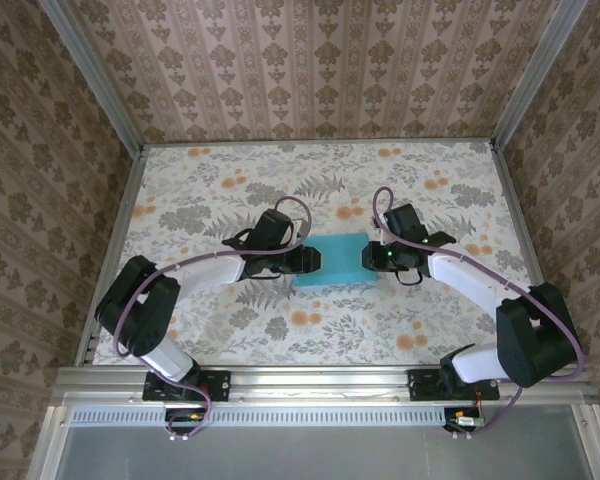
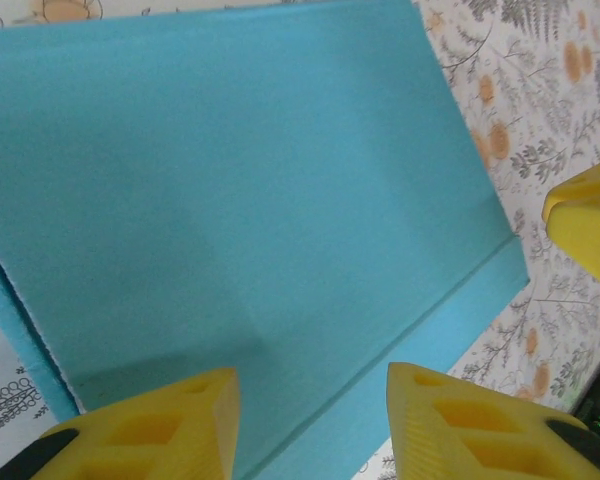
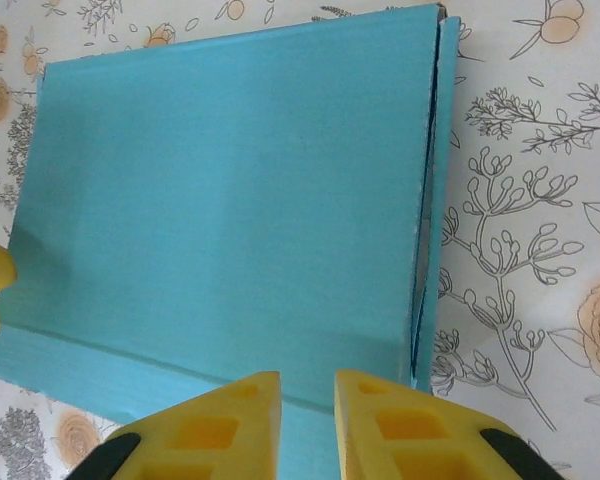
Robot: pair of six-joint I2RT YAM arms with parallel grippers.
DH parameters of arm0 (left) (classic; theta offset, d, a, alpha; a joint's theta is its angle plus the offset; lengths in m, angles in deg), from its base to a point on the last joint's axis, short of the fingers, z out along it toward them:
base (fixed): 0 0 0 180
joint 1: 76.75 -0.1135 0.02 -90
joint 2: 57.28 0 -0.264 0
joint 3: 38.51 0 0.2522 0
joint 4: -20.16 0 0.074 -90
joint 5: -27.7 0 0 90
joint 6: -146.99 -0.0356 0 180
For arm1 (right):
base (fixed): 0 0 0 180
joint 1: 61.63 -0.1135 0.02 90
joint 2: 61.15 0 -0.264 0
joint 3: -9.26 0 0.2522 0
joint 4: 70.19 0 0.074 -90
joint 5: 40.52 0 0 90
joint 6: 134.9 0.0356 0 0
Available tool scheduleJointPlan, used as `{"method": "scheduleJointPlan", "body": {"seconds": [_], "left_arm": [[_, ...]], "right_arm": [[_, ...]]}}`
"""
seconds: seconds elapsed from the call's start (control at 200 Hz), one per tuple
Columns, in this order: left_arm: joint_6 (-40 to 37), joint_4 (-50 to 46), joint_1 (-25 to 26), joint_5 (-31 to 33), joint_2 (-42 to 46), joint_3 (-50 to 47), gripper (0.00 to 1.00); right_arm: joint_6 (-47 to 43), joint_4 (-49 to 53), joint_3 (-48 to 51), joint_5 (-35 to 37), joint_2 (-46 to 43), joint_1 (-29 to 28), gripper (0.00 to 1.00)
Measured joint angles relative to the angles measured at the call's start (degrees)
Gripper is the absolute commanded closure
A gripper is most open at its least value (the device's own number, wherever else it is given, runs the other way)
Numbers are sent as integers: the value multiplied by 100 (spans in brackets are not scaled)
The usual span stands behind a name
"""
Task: Fold the paper box
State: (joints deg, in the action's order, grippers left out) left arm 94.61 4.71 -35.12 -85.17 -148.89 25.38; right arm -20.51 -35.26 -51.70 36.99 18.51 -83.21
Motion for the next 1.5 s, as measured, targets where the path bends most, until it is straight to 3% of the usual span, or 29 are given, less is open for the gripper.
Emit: {"method": "scheduleJointPlan", "body": {"seconds": [1.02, 1.165, 1.315, 1.395, 1.46, 1.5], "left_arm": [[-24, 120, 70, 238, -328, -103, 58], [-48, 173, 72, 280, -195, -227, 55], [-153, 48, 50, 319, 203, -293, 45], [-264, -28, 0, 339, 492, -293, 27], [-334, -96, -61, 361, 745, -317, 2], [-358, -153, -118, 372, 901, -352, 0]], "right_arm": [[153, -723, 459, -31, 520, 0, 75], [256, -726, 542, -105, 299, -2, 64], [295, -664, 549, -129, -210, 17, 40], [328, -654, 549, -195, -400, 103, 21], [326, -623, 553, -282, -476, 212, 5], [326, -614, 562, -348, -511, 289, 0]]}}
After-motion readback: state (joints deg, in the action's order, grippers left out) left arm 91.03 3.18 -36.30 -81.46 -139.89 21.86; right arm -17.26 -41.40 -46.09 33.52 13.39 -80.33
